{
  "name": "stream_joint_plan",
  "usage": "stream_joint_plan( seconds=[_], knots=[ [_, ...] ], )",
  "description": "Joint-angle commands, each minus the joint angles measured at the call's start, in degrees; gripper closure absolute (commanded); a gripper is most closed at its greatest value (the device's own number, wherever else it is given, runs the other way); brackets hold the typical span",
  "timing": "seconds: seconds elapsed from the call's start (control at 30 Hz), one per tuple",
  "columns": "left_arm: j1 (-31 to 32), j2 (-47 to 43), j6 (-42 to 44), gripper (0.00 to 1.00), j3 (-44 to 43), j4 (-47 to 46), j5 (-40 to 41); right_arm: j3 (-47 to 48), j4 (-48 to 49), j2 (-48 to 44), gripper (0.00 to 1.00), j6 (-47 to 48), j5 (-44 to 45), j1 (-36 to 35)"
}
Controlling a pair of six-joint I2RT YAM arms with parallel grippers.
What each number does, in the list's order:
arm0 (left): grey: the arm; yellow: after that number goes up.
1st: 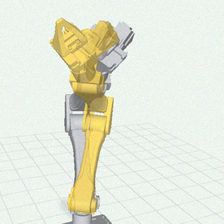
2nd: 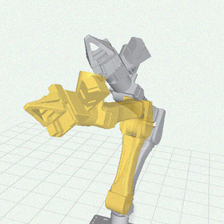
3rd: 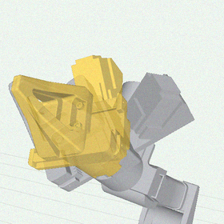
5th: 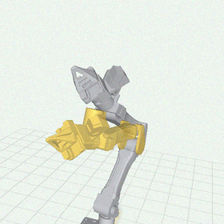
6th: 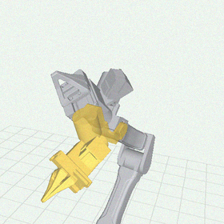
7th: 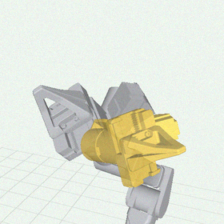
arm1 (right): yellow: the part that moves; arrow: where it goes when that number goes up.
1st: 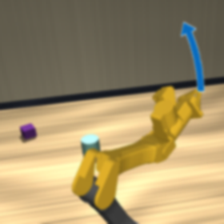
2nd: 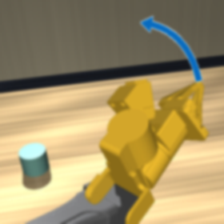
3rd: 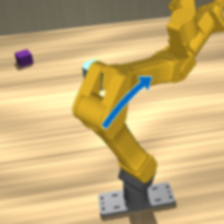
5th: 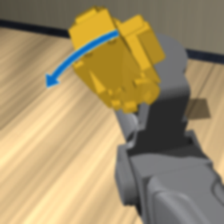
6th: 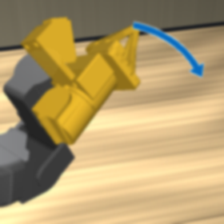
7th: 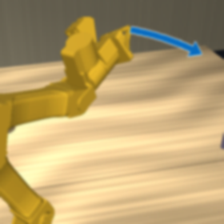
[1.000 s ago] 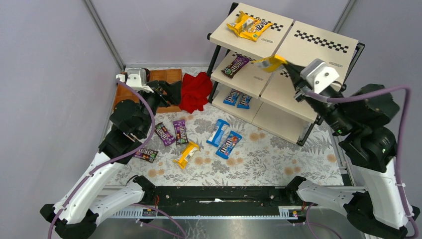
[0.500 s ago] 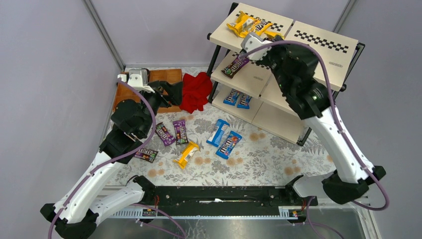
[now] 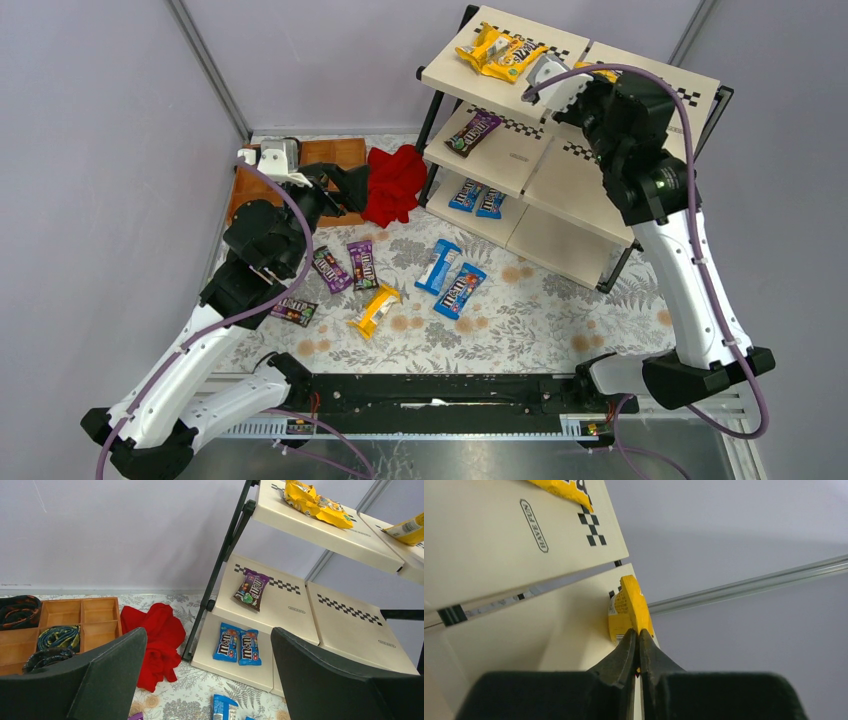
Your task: Place and organize the candy bags onto the shelf
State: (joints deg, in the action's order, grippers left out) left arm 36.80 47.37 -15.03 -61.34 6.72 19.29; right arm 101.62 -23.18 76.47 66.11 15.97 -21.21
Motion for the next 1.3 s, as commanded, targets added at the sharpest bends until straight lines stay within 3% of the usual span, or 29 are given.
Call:
stream_joint_plan(
  seconds=[0.0,0.17,0.43,0.57,0.7,0.9,1.03,1.27],
  knots=[
    [0.4,0.1,-0.5,0.01,0.1,-2.9,-1.3,4.3,-6.0,-1.3,1.00,1.0,-4.1,2.2],
    [0.6,0.2,-0.5,0.01,0.0,-2.9,-1.4,5.5,-10.4,-1.1,0.97,3.3,-5.6,2.7],
    [1.0,0.1,-0.4,0.01,0.0,-3.0,-1.3,6.3,-14.9,-1.7,0.62,-2.5,-4.2,2.7],
    [1.1,0.1,-0.4,0.01,0.1,-3.0,-1.3,7.8,-17.9,-2.2,0.49,-10.3,-5.0,2.7],
    [1.2,-0.1,-0.2,0.01,0.1,-3.0,-1.1,4.1,-13.0,-5.3,0.35,-21.7,-6.5,2.7],
    [1.2,-0.3,0.0,0.01,0.2,-3.0,-0.4,2.0,-8.7,-7.8,0.29,-35.8,-8.4,2.7],
    [1.2,-0.3,-0.2,0.01,0.1,-3.0,-1.0,3.6,-7.5,-6.9,0.26,-42.0,-4.9,2.7],
    [1.2,-0.2,-0.2,0.01,0.2,-3.1,-0.7,6.1,-8.3,-3.4,0.30,-46.2,-2.3,2.7]
  ],
)
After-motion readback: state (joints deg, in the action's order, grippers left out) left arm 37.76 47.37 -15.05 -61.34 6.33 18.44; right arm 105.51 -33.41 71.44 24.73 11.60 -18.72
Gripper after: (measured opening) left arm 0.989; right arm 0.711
